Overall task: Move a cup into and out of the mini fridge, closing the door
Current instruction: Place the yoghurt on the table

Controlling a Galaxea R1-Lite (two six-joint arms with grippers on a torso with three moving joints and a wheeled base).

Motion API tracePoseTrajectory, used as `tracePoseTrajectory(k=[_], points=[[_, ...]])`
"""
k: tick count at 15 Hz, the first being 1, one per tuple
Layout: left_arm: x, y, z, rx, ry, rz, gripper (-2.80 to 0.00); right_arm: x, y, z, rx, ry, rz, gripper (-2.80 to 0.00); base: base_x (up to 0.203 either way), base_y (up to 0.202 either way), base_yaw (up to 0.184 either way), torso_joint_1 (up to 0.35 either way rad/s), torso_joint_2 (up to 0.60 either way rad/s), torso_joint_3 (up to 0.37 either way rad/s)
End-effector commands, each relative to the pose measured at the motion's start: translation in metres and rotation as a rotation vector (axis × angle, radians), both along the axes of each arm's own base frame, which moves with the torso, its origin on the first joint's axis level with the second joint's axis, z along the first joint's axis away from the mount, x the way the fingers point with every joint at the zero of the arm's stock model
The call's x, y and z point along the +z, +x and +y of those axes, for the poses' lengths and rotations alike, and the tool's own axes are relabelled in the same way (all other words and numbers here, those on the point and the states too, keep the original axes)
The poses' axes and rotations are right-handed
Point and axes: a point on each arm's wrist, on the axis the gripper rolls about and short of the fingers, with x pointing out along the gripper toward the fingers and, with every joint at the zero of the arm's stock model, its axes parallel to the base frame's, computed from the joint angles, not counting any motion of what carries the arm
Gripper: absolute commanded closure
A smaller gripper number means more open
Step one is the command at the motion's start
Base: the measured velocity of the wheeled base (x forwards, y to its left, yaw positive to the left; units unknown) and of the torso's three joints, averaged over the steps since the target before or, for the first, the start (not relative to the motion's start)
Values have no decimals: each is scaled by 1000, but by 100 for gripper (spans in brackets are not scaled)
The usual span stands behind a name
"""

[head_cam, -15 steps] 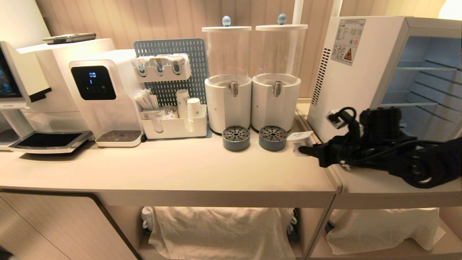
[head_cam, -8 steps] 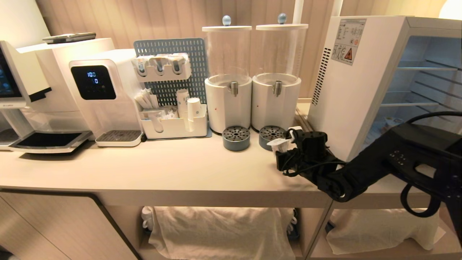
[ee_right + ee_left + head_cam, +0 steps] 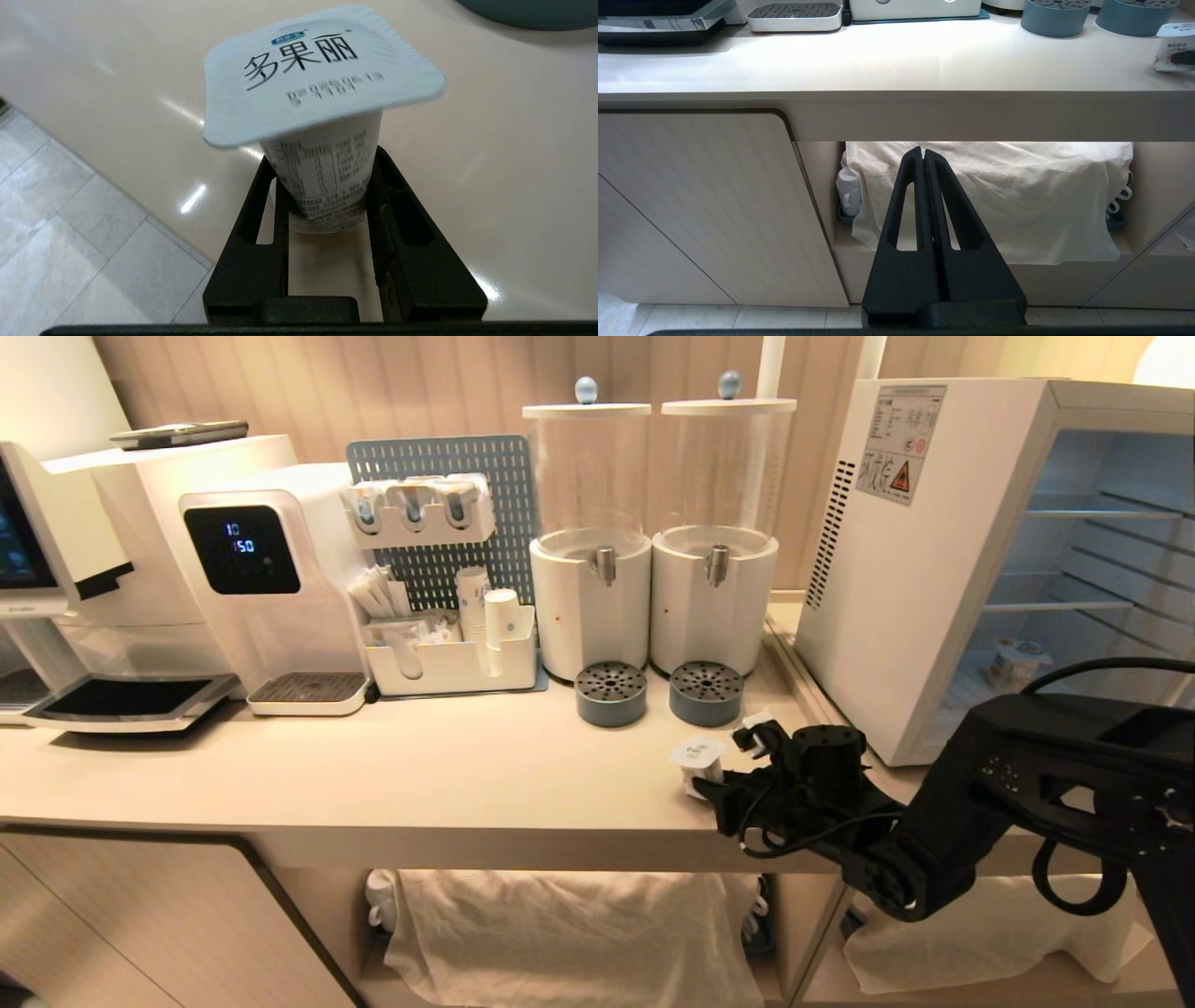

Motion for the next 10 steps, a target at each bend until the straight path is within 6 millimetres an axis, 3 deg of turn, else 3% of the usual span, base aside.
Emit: tracePoseTrajectory(k=[1, 5, 8, 10], points=[[0, 0, 0, -1, 0, 0, 0, -10, -2, -4, 34, -23, 47, 0, 0, 0, 0, 0, 0, 0], [0, 0, 0, -1, 0, -1, 0, -26, 13, -15, 38, -109, 111, 0, 0, 0, 0, 0, 0, 0], [0, 0, 0, -1, 1, 0, 0, -23, 31, -23, -44, -132, 126, 0, 0, 0, 0, 0, 0, 0], [0, 0, 0, -1, 1, 0, 0, -33, 40, -22, -127, -157, 116, 0, 0, 0, 0, 0, 0, 0]])
